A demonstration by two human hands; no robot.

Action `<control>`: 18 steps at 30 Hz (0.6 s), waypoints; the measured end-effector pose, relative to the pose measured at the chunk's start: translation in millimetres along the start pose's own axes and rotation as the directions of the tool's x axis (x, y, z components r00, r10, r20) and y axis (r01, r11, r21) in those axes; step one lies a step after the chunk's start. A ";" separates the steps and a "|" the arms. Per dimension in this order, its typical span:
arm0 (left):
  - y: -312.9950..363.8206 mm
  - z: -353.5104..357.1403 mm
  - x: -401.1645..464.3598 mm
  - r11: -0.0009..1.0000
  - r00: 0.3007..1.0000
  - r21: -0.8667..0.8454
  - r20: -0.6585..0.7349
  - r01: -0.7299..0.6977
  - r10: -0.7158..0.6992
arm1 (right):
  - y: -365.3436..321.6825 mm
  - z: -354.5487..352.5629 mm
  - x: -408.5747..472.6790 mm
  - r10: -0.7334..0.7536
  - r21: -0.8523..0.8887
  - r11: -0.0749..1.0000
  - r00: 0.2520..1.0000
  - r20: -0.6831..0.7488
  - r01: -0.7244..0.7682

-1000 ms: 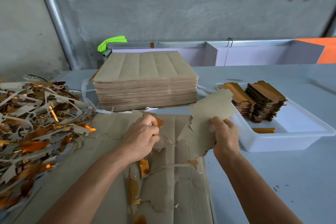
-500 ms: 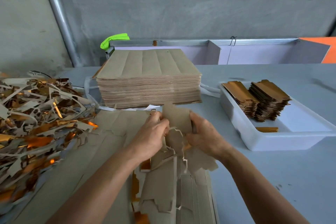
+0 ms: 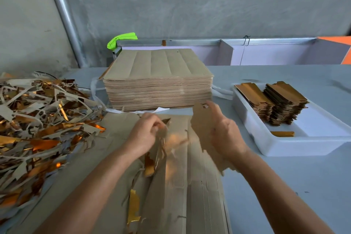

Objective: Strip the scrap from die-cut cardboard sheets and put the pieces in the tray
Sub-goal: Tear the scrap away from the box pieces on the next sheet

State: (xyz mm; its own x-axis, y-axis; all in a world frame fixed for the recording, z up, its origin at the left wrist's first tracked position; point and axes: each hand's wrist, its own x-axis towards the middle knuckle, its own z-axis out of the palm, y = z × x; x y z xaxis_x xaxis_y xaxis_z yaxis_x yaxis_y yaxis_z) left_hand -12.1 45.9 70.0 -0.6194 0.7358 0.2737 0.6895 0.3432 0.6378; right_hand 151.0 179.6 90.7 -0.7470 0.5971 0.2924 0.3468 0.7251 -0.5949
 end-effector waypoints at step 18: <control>-11.2 -7.7 -34.9 0.348 0.857 -0.797 0.380 0.494 -0.347 | -37.4 28.9 14.2 0.037 -0.030 0.999 0.979 0.200 -0.032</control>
State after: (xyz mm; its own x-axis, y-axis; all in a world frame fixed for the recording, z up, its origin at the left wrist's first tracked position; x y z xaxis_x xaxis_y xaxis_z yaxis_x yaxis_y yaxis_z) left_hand -1.1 11.8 58.8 -0.6278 0.7335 -0.2605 -0.3652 0.0180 0.9307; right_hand 111.1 151.0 95.4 -0.8320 0.5428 0.1146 0.3870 0.7159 -0.5811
